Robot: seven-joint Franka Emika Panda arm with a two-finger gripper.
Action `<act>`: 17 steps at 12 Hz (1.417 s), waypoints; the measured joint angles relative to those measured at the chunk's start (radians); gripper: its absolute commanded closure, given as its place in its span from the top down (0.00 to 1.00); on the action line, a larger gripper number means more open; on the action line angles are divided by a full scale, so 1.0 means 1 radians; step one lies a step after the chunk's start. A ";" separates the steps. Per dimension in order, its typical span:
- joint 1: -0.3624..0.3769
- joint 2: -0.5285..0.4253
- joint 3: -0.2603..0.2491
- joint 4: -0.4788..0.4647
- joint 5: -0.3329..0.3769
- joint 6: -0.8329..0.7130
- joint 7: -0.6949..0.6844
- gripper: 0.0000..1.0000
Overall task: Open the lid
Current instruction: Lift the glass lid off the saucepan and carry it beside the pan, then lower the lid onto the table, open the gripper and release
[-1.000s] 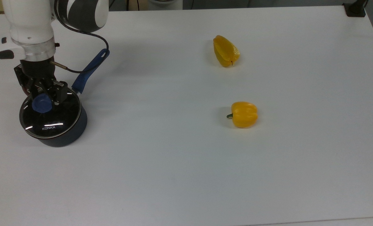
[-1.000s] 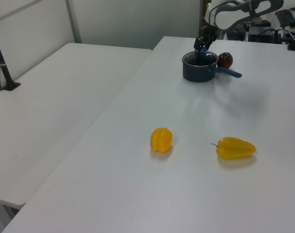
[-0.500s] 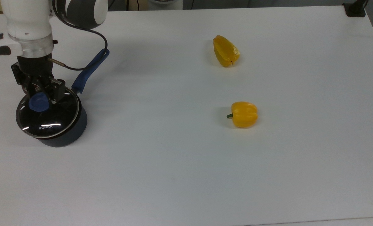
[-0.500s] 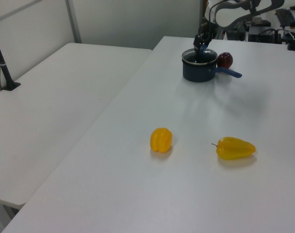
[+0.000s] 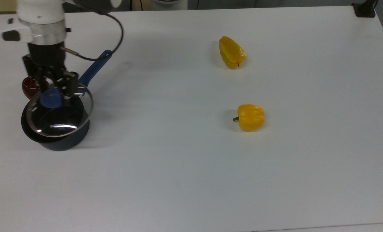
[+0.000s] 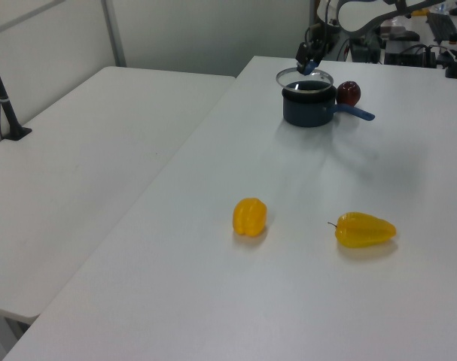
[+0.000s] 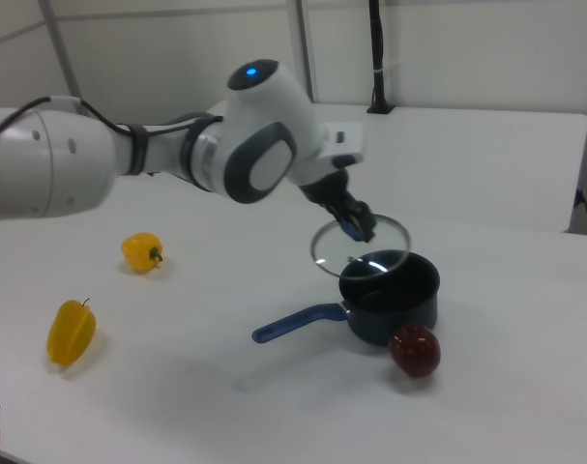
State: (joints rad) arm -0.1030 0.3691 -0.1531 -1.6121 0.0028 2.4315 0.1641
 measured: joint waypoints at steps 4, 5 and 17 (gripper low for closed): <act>0.155 -0.028 0.003 -0.046 -0.015 0.000 0.161 0.41; 0.185 -0.027 0.004 -0.054 -0.026 0.000 0.189 0.41; 0.382 0.127 0.005 -0.079 -0.117 0.099 0.317 0.43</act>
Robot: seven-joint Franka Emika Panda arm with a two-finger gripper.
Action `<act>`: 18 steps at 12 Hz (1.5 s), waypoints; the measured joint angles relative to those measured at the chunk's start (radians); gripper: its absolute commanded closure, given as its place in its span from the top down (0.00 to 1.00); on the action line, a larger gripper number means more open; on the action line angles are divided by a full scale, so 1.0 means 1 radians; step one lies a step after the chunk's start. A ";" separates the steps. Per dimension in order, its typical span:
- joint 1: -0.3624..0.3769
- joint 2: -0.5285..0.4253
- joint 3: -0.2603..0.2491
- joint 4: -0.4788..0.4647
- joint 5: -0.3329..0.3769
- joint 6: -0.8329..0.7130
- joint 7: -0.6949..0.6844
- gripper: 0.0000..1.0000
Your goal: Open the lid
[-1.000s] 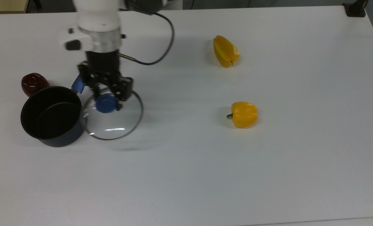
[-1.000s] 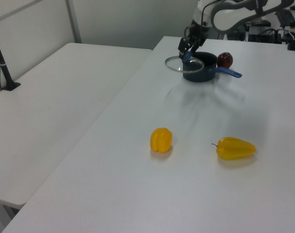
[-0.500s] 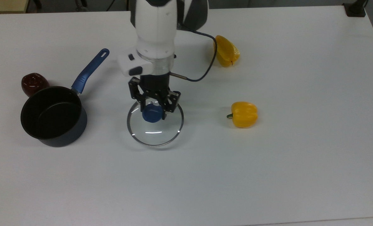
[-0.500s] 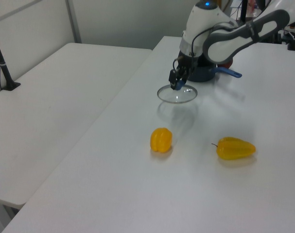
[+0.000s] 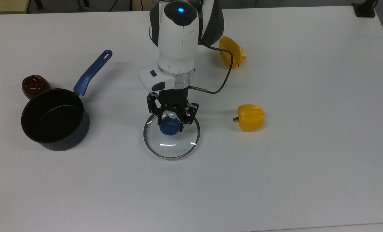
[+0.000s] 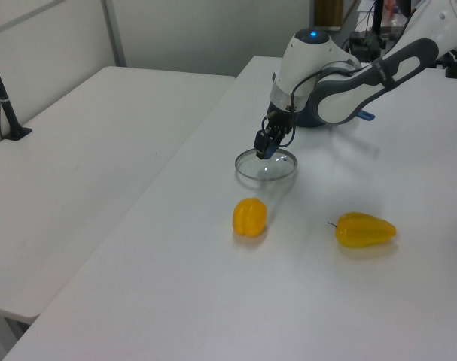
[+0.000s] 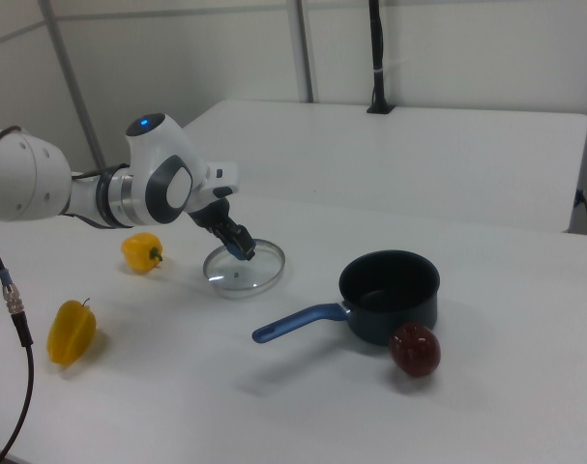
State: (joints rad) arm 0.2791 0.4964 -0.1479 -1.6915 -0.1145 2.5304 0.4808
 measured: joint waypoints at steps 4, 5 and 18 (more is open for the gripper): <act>0.002 0.011 0.000 0.001 -0.004 0.003 0.000 0.53; 0.002 0.014 0.000 0.001 -0.012 0.003 0.000 0.60; 0.010 -0.147 -0.005 0.041 -0.023 -0.350 -0.096 1.00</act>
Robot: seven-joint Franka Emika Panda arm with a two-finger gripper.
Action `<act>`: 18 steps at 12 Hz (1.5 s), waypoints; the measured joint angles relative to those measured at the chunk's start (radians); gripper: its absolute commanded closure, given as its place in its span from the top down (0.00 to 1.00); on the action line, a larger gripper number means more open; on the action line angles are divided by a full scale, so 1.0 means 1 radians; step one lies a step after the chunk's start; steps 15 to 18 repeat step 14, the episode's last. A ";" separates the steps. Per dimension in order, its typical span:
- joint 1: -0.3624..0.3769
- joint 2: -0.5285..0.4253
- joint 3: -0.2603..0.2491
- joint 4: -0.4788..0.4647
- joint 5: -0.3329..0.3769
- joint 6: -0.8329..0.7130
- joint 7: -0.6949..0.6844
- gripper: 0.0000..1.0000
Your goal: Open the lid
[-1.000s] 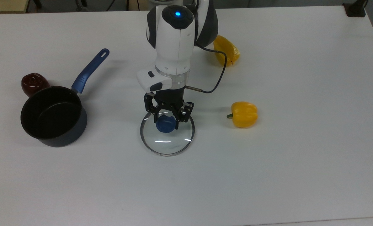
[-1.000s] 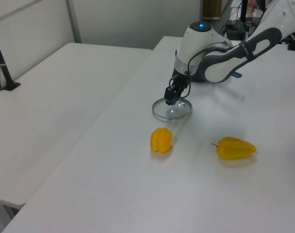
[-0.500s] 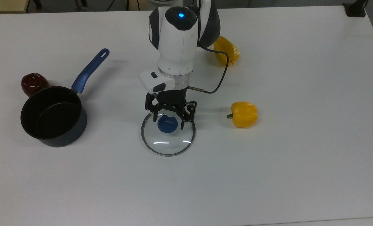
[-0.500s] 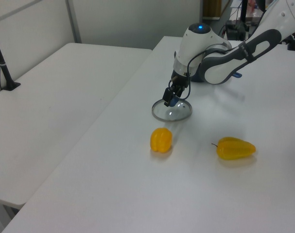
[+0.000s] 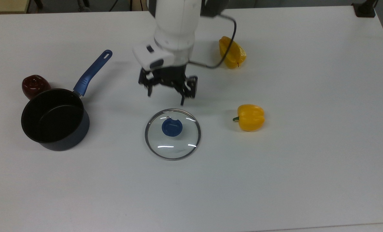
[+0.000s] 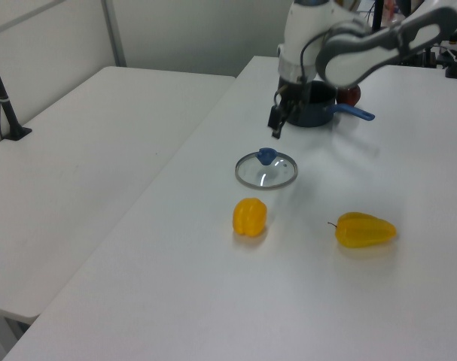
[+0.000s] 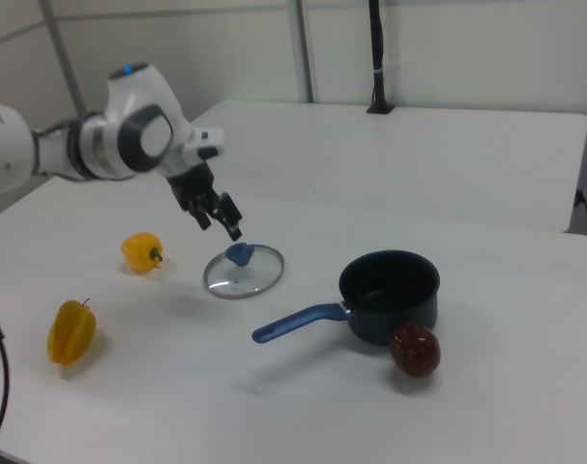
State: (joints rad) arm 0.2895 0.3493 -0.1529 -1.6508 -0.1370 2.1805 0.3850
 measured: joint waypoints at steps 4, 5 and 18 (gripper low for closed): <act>-0.028 -0.226 -0.006 -0.004 0.001 -0.421 -0.174 1.00; -0.044 -0.270 -0.006 -0.007 0.008 -0.475 -0.210 1.00; -0.296 -0.348 0.150 -0.018 0.121 -0.505 -0.263 1.00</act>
